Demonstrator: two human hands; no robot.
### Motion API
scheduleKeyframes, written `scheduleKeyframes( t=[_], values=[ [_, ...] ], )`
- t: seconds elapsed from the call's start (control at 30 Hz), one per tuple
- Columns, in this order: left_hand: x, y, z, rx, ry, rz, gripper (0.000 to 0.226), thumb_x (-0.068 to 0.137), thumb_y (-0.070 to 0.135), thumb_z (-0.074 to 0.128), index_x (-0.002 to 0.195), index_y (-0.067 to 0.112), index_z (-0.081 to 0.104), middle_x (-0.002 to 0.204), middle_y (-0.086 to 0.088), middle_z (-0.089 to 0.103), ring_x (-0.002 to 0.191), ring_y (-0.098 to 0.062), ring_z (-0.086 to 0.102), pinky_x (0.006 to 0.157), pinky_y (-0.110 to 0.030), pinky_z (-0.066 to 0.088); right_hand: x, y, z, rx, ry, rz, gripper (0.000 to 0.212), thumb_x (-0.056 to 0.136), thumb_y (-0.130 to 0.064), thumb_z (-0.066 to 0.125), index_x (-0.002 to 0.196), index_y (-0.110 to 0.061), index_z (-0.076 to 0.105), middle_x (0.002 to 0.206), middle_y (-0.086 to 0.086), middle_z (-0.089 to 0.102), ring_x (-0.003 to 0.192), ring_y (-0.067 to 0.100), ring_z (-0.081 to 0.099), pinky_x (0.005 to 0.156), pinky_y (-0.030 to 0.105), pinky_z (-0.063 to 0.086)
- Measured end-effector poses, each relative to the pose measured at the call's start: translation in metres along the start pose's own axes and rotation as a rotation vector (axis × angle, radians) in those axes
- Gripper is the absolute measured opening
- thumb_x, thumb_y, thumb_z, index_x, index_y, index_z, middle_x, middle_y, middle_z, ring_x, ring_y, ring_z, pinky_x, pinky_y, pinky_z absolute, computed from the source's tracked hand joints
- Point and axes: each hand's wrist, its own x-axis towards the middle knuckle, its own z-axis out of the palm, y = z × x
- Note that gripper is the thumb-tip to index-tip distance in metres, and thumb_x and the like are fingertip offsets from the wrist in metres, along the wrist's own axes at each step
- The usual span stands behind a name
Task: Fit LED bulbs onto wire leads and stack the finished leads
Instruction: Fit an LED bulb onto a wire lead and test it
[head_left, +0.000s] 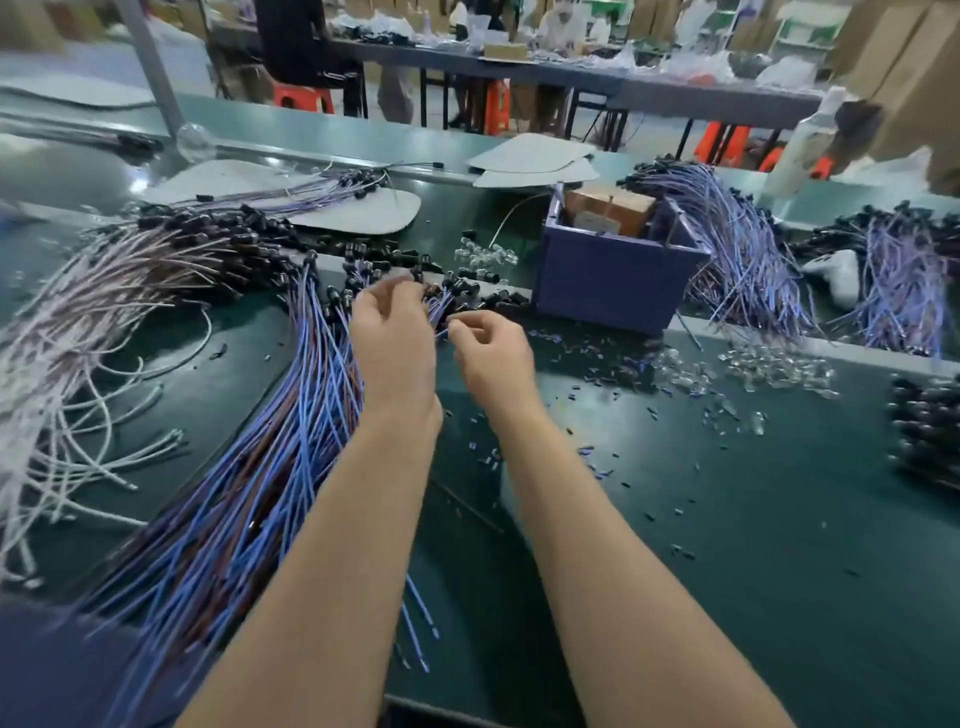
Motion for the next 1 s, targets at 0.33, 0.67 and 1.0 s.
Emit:
scheduleKeyframes(
  t=[0.33, 0.67, 1.0],
  values=[
    [0.05, 0.004, -0.023, -0.142, 0.2, -0.22, 0.004, 0.09, 0.009, 0.044, 0.094, 0.01, 0.044, 0.063, 0.004, 0.039, 0.051, -0.007, 0.036, 0.052, -0.023, 0.032, 0.034, -0.001, 0.07, -0.534, -0.021, 0.066, 0.017, 0.089, -0.021, 0.053, 0.096, -0.009, 0.064, 0.097, 0.011, 0.066, 0.095, 0.03, 0.058, 0.084, 0.035, 0.046],
    [0.029, -0.002, 0.005, 0.234, -0.203, -0.232, 0.028, 0.097, 0.029, 0.043, 0.084, 0.01, 0.058, 0.074, -0.004, 0.052, 0.064, -0.017, 0.046, 0.062, -0.027, 0.037, 0.019, -0.028, -0.009, 0.59, -0.046, 0.098, 0.015, 0.095, -0.008, 0.051, 0.081, -0.013, 0.05, 0.074, 0.006, 0.06, 0.056, 0.015, 0.063, 0.055, 0.028, 0.056],
    [-0.05, 0.017, 0.117, -0.273, -0.627, -0.141, 0.031, 0.104, 0.017, 0.029, 0.08, 0.012, 0.049, 0.084, -0.007, 0.069, 0.08, -0.018, 0.066, 0.081, -0.033, 0.053, -0.026, -0.02, -0.141, 0.044, 0.106, -0.073, 0.022, 0.094, -0.038, 0.054, 0.09, -0.017, 0.058, 0.076, -0.005, 0.061, 0.069, 0.009, 0.056, 0.073, 0.031, 0.048]
  ],
)
